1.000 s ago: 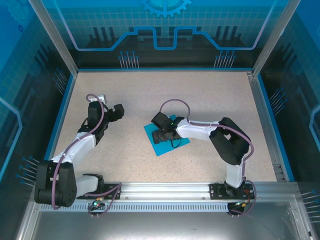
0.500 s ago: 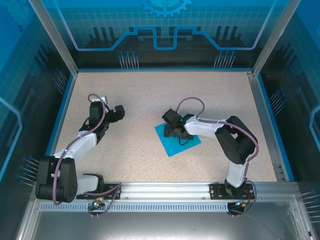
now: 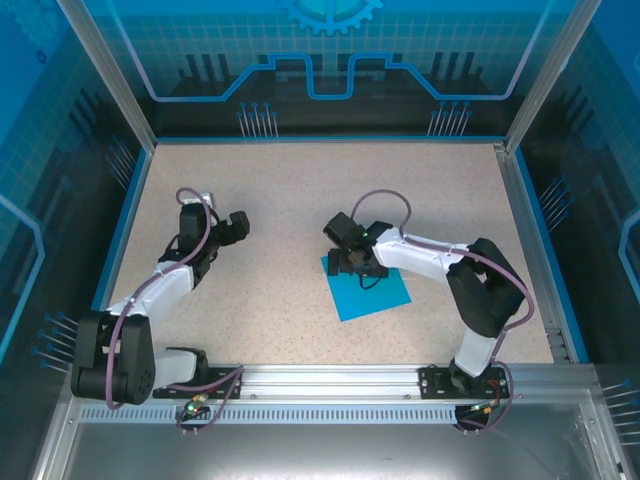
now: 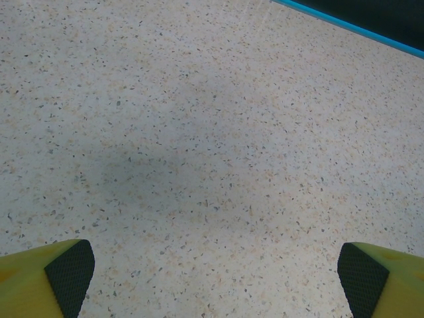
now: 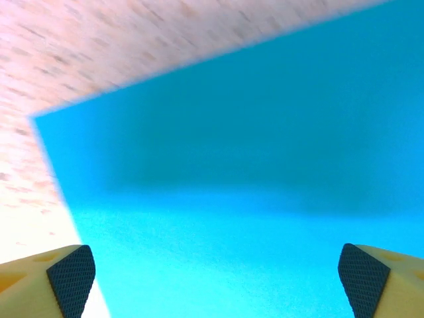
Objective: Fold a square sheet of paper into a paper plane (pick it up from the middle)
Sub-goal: Move the square sheet of paper to the center of the table, then rotate the square sheet of paper at the center of the table.
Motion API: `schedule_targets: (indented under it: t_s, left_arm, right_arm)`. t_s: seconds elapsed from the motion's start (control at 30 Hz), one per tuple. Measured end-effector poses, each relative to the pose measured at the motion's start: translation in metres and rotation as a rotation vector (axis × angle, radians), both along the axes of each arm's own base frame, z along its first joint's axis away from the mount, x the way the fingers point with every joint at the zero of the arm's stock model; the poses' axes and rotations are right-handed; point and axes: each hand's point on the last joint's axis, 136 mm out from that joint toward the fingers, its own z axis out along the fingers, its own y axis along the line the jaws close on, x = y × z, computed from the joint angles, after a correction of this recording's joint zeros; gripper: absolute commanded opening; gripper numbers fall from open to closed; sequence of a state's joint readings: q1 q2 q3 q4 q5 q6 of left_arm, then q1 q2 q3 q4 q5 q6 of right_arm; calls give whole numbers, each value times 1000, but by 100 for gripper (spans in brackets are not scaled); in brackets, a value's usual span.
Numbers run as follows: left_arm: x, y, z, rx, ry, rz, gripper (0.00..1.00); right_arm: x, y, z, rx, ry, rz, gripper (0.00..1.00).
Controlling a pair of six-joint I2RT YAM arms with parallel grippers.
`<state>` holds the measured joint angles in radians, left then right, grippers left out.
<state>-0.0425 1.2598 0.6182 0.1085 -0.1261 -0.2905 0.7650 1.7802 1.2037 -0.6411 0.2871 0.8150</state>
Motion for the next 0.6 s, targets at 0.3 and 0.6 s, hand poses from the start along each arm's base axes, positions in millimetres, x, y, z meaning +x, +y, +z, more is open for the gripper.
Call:
schedule_targets:
  t_s: [0.3,0.6]
  left_arm:
    - [0,0,0,1,1,0,99]
    - [-1,0,-8,2,28,0,99]
  right_arm:
    - [13,49,-21,114,53,217,83]
    - [35,56,-34,156,76,150,84]
